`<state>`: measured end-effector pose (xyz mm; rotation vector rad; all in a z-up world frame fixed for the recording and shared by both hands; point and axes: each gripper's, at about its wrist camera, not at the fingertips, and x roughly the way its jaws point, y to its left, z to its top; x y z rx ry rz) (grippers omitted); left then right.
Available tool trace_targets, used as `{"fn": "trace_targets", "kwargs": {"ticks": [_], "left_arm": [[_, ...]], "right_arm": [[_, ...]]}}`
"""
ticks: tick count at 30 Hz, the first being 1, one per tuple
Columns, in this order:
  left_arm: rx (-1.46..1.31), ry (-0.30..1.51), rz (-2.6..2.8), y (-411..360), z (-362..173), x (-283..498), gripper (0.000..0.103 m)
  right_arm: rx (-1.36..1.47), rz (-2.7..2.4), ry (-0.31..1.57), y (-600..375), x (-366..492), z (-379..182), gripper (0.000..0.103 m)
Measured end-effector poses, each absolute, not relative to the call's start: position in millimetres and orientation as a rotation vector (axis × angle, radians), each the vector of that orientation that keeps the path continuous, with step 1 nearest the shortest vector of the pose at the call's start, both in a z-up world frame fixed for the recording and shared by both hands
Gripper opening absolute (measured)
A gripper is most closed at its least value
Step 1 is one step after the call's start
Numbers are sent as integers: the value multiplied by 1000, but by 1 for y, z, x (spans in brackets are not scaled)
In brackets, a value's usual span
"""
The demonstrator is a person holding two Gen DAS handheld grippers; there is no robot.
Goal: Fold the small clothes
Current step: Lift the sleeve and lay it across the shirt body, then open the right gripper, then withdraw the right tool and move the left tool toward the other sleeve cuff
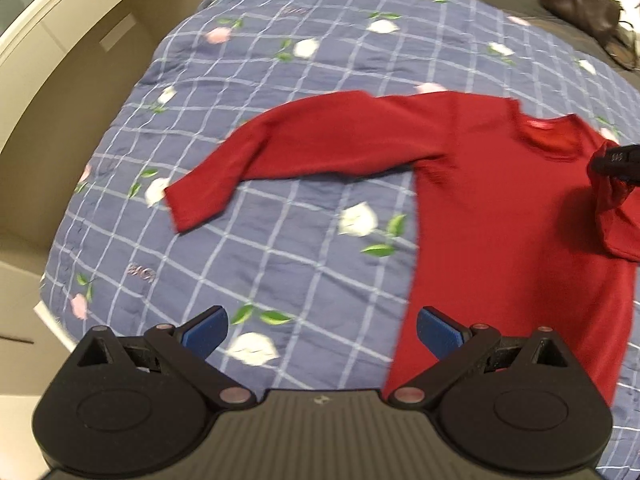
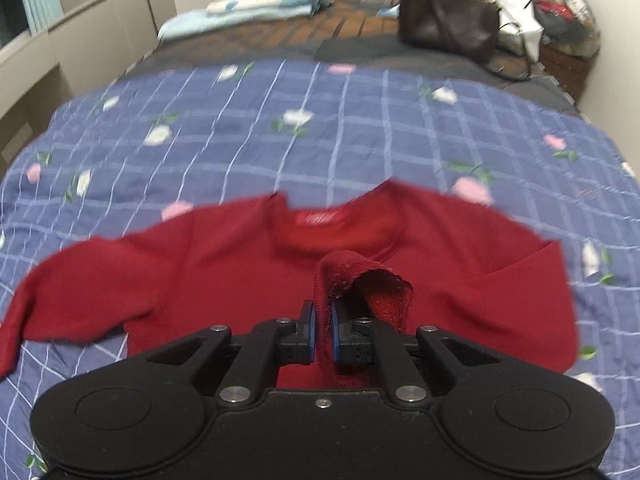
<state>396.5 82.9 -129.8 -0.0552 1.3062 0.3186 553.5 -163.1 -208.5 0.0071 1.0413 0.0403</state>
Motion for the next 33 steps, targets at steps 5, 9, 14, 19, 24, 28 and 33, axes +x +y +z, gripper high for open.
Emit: {"fn": "trace_targets", "kwargs": {"ticks": [5, 9, 14, 19, 24, 28, 33], "left_arm": [[-54, 1321, 345, 103, -135, 396, 103], [-39, 1320, 332, 104, -135, 398, 103], [-13, 1323, 300, 96, -135, 401, 103], [-5, 1317, 279, 87, -132, 404, 103], [-6, 1313, 257, 73, -123, 404, 103], [1, 1286, 268, 54, -113, 394, 103], [-23, 1285, 298, 32, -100, 368, 103]], "right_arm": [[-31, 56, 1087, -137, 556, -236, 13], [-6, 84, 1116, -131, 550, -249, 23], [61, 165, 1143, -125, 533, -257, 68], [116, 217, 1155, -126, 493, -253, 94], [124, 217, 1234, -150, 433, -257, 99], [173, 196, 1333, -188, 382, -266, 101], [246, 224, 1494, -233, 328, -282, 102]]}}
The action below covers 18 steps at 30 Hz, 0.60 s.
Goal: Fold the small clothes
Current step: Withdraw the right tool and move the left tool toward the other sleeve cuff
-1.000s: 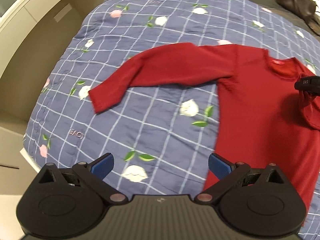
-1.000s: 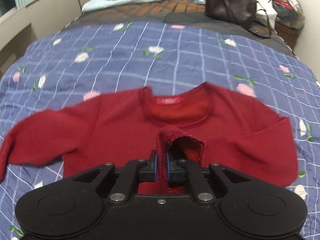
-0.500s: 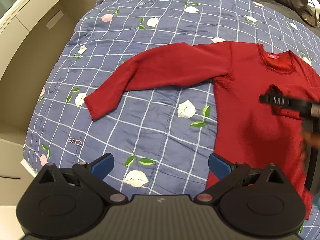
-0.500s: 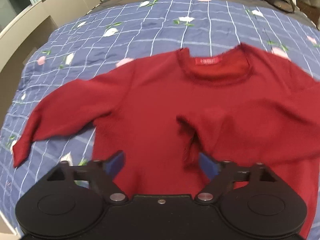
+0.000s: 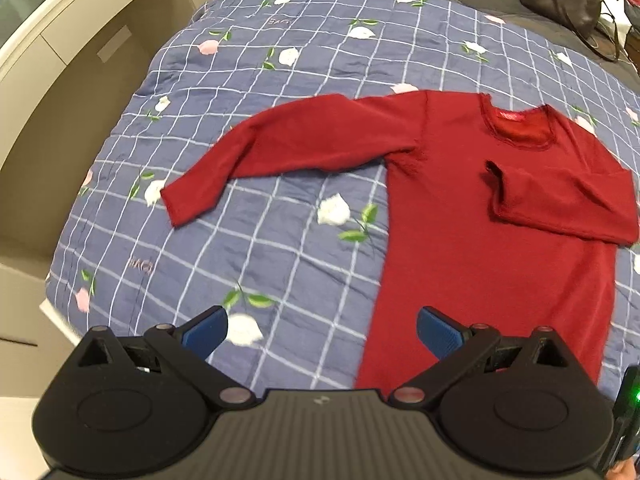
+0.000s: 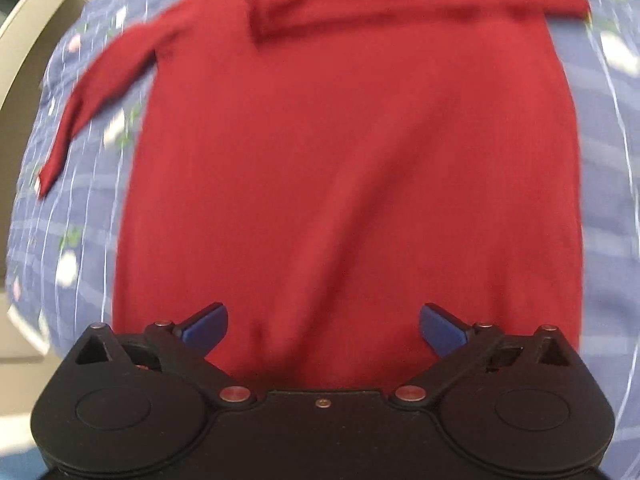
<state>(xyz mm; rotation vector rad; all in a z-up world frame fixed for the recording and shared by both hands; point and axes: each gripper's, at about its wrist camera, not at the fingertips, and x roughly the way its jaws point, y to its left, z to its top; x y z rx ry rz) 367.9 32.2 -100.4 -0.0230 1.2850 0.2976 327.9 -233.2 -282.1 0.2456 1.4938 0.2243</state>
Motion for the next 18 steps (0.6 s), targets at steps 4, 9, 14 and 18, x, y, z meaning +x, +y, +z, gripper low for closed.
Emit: {"fn": "trace_targets", "kwargs": {"ticks": [4, 9, 14, 18], "left_arm": [[-14, 1270, 328, 11, -89, 341, 103], [-58, 1249, 364, -6, -75, 306, 103], [-101, 1227, 440, -8, -66, 274, 103], [-156, 1221, 521, 3, -60, 251, 103]], "right_arm": [[258, 225, 1538, -268, 295, -276, 102], [243, 195, 1543, -313, 268, -264, 102], [242, 180, 1536, -343, 253, -257, 102], [210, 195, 1540, -348, 251, -256, 102]]}}
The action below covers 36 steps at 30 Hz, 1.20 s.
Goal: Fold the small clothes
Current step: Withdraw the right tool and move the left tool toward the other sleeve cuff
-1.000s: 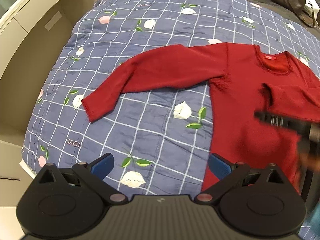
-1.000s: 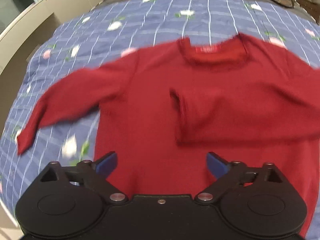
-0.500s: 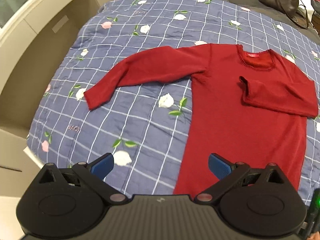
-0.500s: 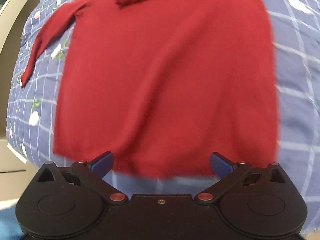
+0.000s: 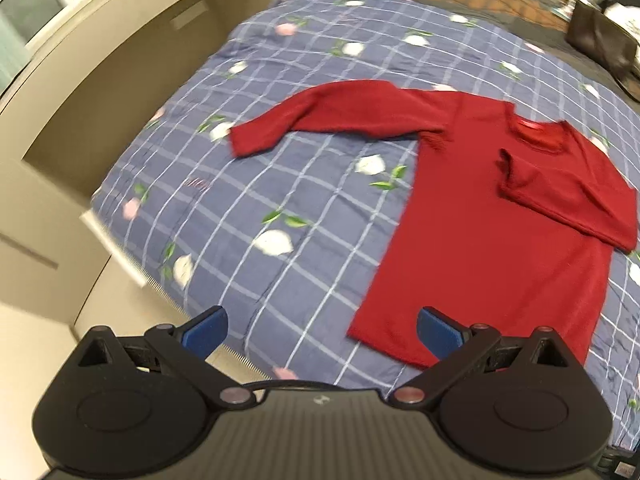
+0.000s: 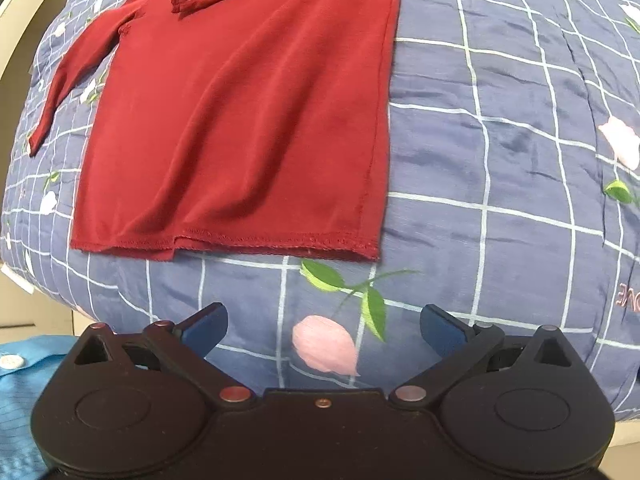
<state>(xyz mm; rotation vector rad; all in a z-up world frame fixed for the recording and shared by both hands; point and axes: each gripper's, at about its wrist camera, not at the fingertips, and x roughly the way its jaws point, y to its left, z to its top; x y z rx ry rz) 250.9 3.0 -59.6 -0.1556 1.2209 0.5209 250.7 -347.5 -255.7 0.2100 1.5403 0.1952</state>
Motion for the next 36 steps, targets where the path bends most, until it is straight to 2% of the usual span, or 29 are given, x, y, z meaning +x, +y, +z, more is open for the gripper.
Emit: {"fn": "trace_targets", "kwargs": {"ticks": [7, 15, 31, 36], "left_arm": [[-247, 1219, 632, 40, -56, 232, 103], [-291, 1201, 679, 104, -66, 246, 103], [-363, 1211, 577, 313, -143, 342, 103], [-384, 1213, 551, 360, -175, 371, 100]], "right_arm": [[145, 223, 1512, -337, 273, -246, 102], [88, 236, 1442, -303, 298, -222, 102], [257, 11, 1338, -166, 354, -178, 102], [163, 63, 1342, -113, 353, -175, 102]]}}
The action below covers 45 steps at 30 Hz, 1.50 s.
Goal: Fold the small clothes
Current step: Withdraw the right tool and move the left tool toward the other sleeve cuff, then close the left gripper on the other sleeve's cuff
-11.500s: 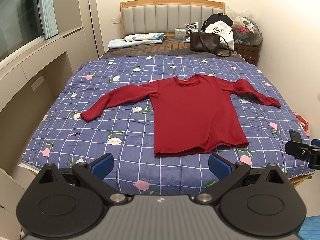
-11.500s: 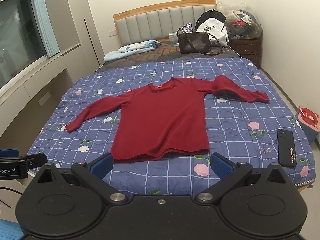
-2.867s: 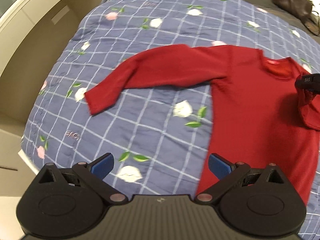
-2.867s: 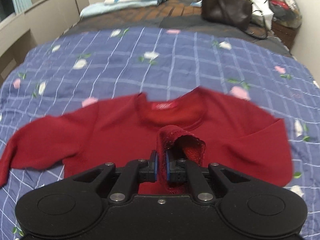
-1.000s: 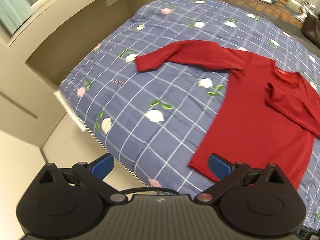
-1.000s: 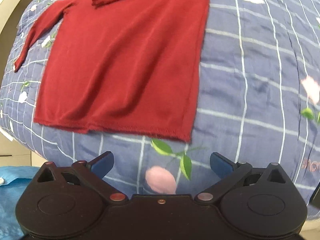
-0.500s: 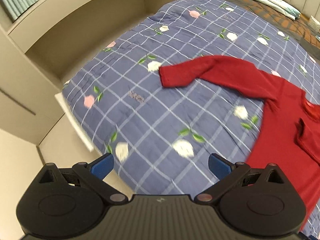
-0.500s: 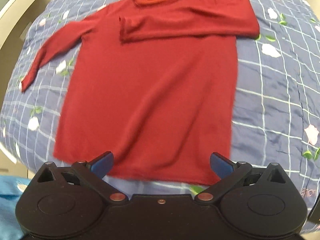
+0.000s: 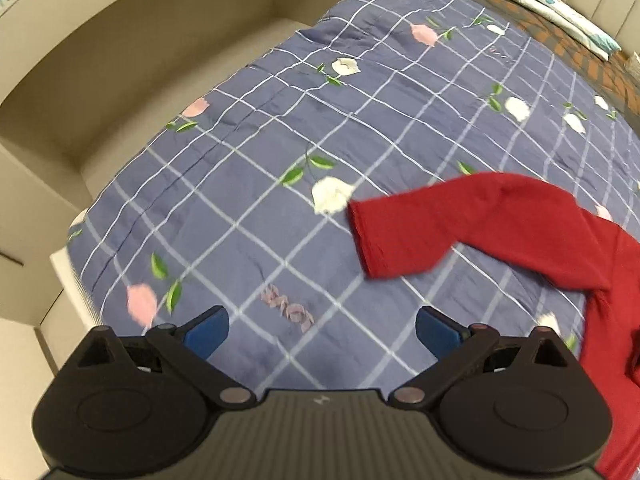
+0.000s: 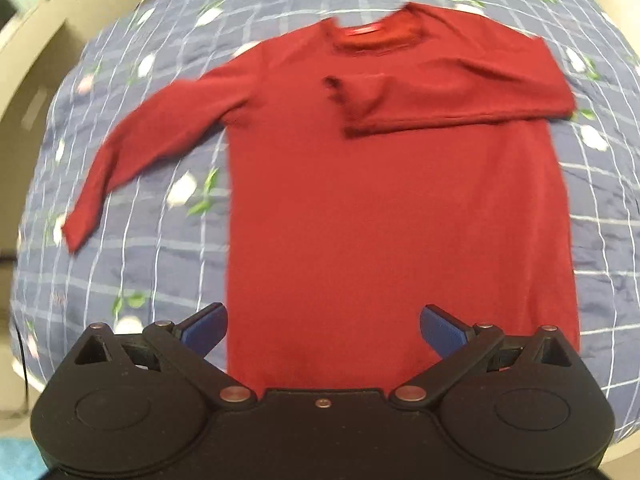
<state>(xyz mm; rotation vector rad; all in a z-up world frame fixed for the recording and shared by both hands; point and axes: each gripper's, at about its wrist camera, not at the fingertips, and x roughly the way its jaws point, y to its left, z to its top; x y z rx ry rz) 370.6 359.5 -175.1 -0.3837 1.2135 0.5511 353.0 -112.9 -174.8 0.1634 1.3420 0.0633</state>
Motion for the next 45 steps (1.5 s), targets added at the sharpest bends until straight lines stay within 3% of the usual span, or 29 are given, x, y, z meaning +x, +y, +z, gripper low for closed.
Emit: {"fn": "trace_targets", "kwargs": {"ticks": [4, 6, 9, 20, 25, 27, 31, 41, 45], "left_arm": [[-381, 1231, 528, 379, -204, 390, 88], [-397, 1247, 514, 385, -218, 396, 74], [-449, 1261, 492, 392, -236, 401, 64], [-600, 1269, 472, 401, -277, 421, 64], [-674, 1294, 480, 405, -292, 431, 40], [-676, 1293, 467, 404, -293, 435, 22], [-660, 1302, 432, 399, -291, 444, 1], [-513, 1157, 399, 401, -235, 454, 0], [-552, 1176, 340, 407, -231, 459, 0]], "right_arm": [[100, 87, 1398, -91, 342, -180, 102], [88, 81, 1423, -87, 337, -183, 102], [79, 51, 1437, -86, 331, -183, 102], [86, -51, 1460, -97, 311, -178, 102], [91, -78, 1459, -100, 307, -177, 102], [94, -80, 1460, -100, 307, -177, 102], [95, -74, 1464, -97, 308, -178, 102], [112, -55, 1447, -91, 313, -179, 102], [115, -42, 1445, -89, 313, -180, 102]]}}
